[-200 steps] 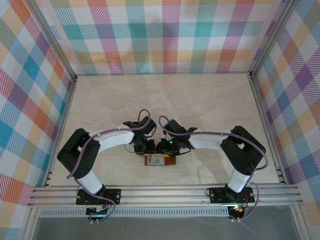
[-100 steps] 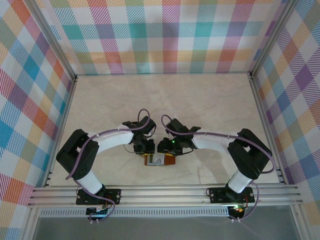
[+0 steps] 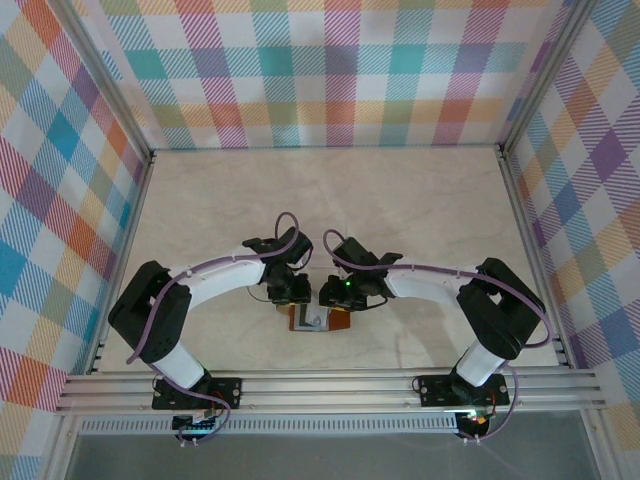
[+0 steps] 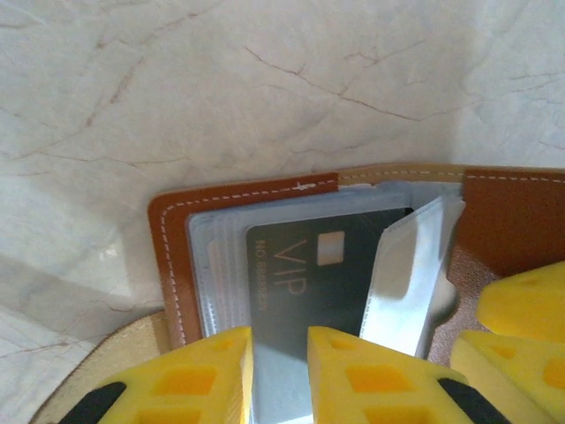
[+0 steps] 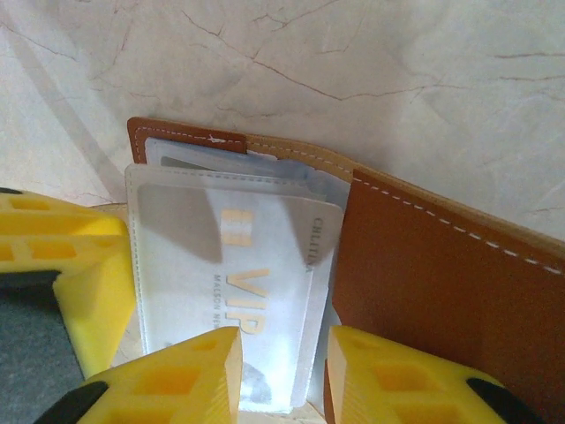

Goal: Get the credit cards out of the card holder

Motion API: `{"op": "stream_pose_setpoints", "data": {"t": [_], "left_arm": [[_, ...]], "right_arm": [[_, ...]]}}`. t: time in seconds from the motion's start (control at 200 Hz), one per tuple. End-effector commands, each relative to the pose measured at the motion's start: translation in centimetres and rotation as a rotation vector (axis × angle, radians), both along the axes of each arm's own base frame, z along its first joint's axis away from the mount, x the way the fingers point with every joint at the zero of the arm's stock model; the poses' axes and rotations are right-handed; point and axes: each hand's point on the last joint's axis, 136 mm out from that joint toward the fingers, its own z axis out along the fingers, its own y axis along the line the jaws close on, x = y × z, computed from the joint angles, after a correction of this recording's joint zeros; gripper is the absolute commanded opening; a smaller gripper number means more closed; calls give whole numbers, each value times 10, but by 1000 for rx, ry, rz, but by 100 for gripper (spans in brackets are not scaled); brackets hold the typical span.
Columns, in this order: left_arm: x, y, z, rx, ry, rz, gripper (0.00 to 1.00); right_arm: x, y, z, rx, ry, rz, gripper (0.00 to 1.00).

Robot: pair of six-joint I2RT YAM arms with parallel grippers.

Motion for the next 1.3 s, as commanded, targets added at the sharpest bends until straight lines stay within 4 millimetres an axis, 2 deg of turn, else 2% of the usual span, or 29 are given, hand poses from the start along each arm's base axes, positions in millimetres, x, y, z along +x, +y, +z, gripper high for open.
{"op": "stream_pose_setpoints", "data": {"t": [0.0, 0.11, 0.25, 0.39, 0.475, 0.705, 1.295], "left_arm": [[4, 19, 9, 92, -49, 40, 25], [4, 22, 14, 96, -69, 43, 27], [1, -1, 10, -5, -22, 5, 29], [-4, -12, -3, -23, 34, -27, 27], [-7, -9, -13, -2, 58, -32, 23], [-15, 6, -34, 78, 93, -33, 23], [-17, 7, -37, 76, 101, -30, 22]], "right_arm": [[0, -5, 0, -13, -2, -8, 33], [-1, -5, 3, -8, -6, -6, 33], [0, -2, 3, 6, -3, -2, 32], [0, 5, 4, 43, 5, 0, 29], [0, 10, 3, 59, 15, 8, 26], [0, 16, -1, 75, 30, 16, 25], [-2, 22, -17, 84, 67, 30, 25]]}}
